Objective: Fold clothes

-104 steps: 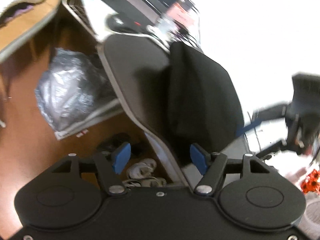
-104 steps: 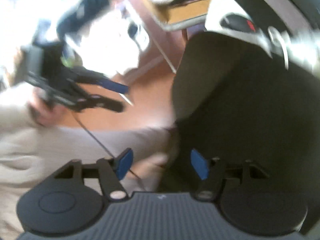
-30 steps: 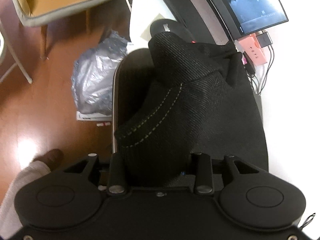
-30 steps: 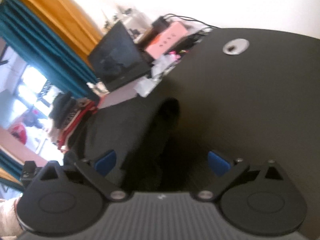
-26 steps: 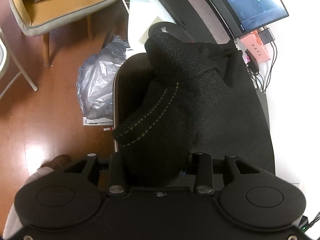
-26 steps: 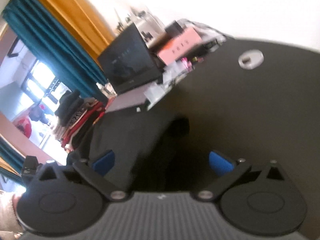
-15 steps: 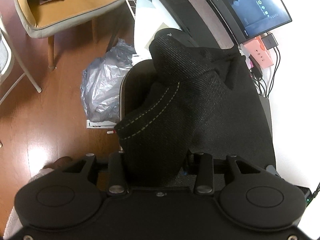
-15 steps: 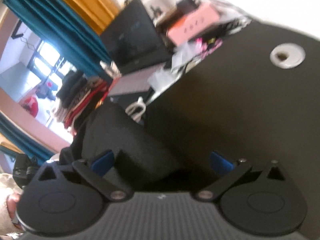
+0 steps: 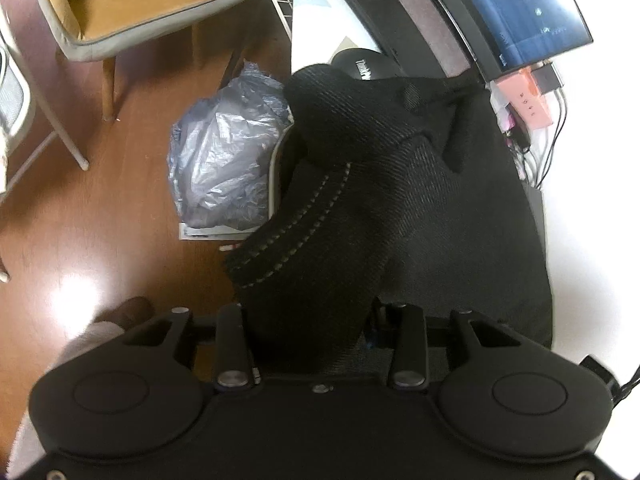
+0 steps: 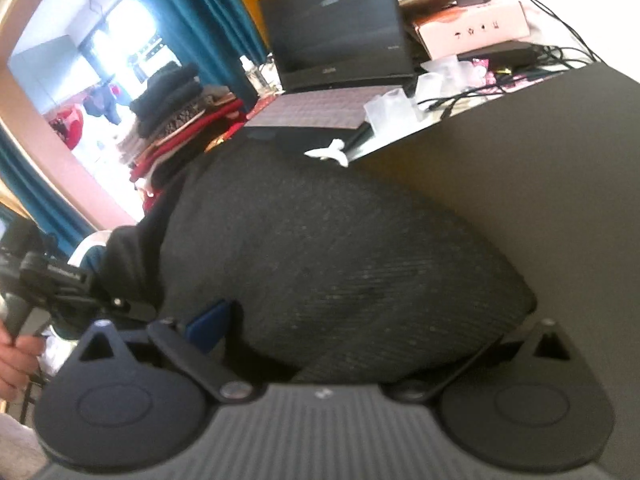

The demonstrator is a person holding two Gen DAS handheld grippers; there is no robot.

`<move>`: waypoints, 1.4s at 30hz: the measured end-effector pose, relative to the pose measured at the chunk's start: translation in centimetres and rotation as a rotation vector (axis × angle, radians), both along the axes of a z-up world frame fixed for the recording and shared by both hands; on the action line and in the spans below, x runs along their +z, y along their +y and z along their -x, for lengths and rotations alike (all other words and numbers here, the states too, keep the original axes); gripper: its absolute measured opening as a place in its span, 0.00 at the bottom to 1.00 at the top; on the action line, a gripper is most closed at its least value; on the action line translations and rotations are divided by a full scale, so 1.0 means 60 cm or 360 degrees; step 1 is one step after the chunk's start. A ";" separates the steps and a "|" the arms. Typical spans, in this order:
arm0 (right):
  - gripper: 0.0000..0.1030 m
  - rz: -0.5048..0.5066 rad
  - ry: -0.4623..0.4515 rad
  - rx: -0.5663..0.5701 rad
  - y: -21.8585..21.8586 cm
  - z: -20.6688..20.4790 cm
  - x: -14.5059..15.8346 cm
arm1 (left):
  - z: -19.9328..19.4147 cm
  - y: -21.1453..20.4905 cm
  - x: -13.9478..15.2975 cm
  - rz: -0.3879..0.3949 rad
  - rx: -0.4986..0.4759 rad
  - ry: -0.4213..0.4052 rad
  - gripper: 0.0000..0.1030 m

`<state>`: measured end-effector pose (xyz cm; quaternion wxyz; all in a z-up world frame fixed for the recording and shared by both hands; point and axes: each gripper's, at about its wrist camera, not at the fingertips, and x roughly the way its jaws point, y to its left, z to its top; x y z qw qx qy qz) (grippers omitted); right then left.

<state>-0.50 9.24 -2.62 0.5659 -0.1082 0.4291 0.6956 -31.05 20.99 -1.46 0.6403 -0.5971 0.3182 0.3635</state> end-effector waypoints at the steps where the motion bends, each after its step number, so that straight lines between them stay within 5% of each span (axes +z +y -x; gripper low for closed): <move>1: 0.93 0.0006 -0.0002 0.0004 0.000 0.002 0.001 | 0.003 0.000 -0.003 0.0007 -0.0005 0.0007 0.39; 6: 0.64 0.0046 -0.0097 -0.0017 -0.017 0.045 0.023 | 0.022 0.006 0.003 -0.0037 -0.0056 0.0014 0.38; 10: 0.42 -0.0084 -0.0386 -0.0011 -0.055 0.115 0.071 | 0.031 0.007 0.019 -0.0100 -0.0144 0.0003 0.28; 13: 0.39 -0.0194 -0.0633 -0.0058 -0.080 0.170 0.100 | 0.020 -0.004 0.045 -0.0239 -0.0296 0.0015 0.25; 23: 0.37 -0.0327 -0.0985 -0.0258 -0.160 0.220 0.192 | 0.005 -0.061 0.155 -0.0615 -0.0547 -0.0251 0.24; 27: 0.37 -0.0413 -0.1105 -0.0258 -0.183 0.228 0.238 | 0.015 -0.113 0.213 -0.0820 -0.0496 -0.0340 0.24; 33: 0.37 -0.0682 -0.1263 -0.0007 -0.153 0.252 0.329 | 0.074 -0.155 0.295 -0.1079 -0.0272 -0.0396 0.24; 42: 0.37 -0.1059 -0.1288 0.0377 0.030 0.378 0.462 | 0.223 -0.074 0.412 -0.1416 0.0164 -0.0408 0.24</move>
